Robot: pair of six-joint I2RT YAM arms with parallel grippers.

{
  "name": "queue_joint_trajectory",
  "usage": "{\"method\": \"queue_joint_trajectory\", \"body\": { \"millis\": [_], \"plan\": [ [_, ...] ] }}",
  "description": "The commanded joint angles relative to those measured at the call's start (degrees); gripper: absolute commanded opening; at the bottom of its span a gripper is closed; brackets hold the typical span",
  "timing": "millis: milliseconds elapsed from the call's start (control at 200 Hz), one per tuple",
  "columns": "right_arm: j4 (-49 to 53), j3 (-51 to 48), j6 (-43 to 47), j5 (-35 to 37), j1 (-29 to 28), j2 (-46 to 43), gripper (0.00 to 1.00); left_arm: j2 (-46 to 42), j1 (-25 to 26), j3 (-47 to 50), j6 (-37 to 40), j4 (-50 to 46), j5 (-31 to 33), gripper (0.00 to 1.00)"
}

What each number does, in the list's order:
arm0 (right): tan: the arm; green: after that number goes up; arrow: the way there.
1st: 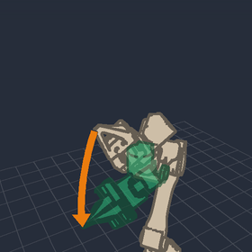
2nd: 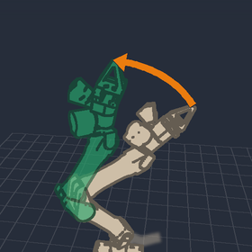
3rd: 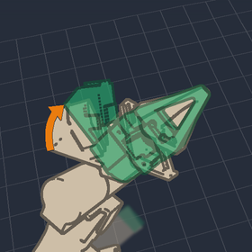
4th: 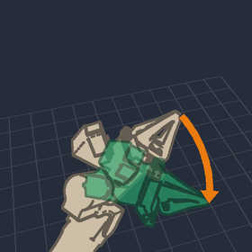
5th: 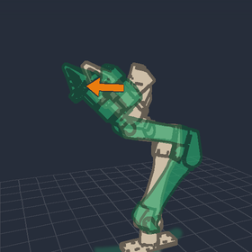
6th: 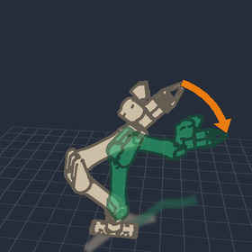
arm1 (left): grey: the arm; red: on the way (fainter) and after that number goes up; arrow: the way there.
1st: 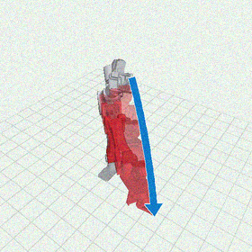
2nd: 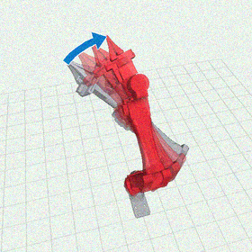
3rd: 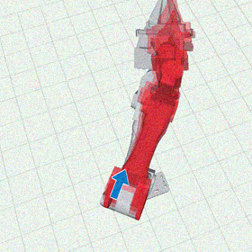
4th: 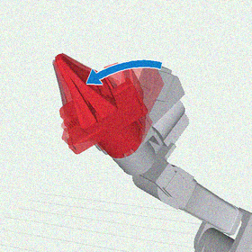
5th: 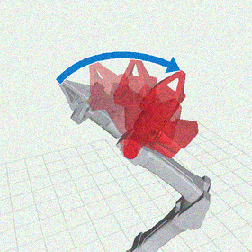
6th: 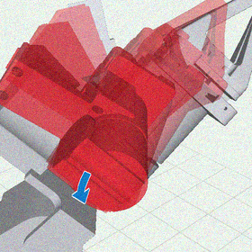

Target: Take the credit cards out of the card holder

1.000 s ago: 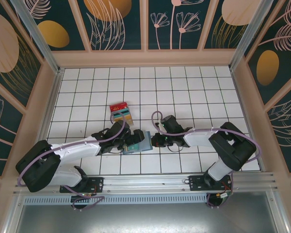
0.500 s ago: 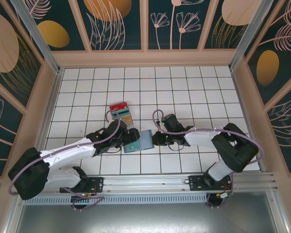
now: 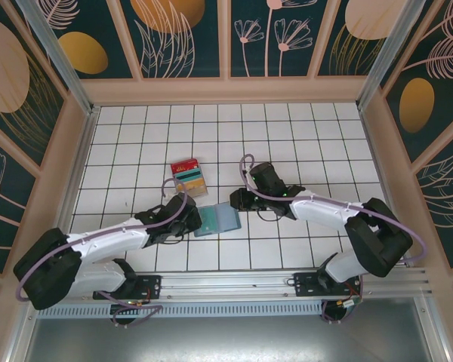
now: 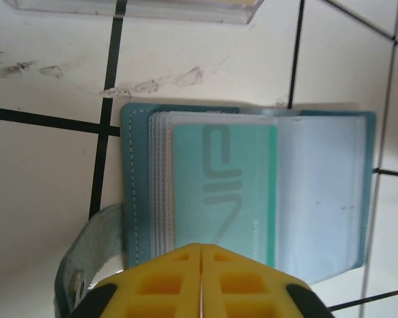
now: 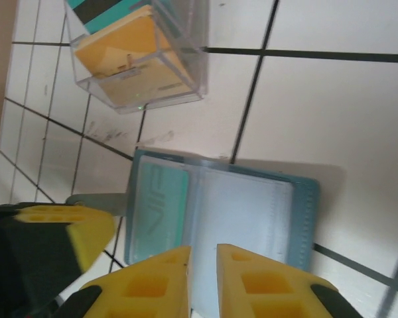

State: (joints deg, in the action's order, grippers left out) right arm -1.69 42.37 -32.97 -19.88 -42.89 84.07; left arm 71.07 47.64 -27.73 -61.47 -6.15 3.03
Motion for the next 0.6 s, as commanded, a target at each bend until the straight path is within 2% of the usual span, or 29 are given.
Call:
{"method": "queue_joint_trajectory", "body": {
  "millis": [0, 210, 596],
  "plan": [
    [-1.6, 2.6, -1.6, -5.1, -1.5, 2.9, 0.16, 2.4, 0.1, -0.6, 1.4, 1.5, -0.8, 0.06],
    [-4.2, 4.2, -3.4, -9.4, -3.8, 8.3, 0.17, 2.7, 0.1, -0.6, 1.9, -0.2, 0.0, 0.05],
    [-6.9, 5.2, -5.1, -13.4, -3.8, 14.7, 0.19, 1.6, 0.1, 0.7, 1.3, -0.6, -0.5, 0.05]
  ]
}}
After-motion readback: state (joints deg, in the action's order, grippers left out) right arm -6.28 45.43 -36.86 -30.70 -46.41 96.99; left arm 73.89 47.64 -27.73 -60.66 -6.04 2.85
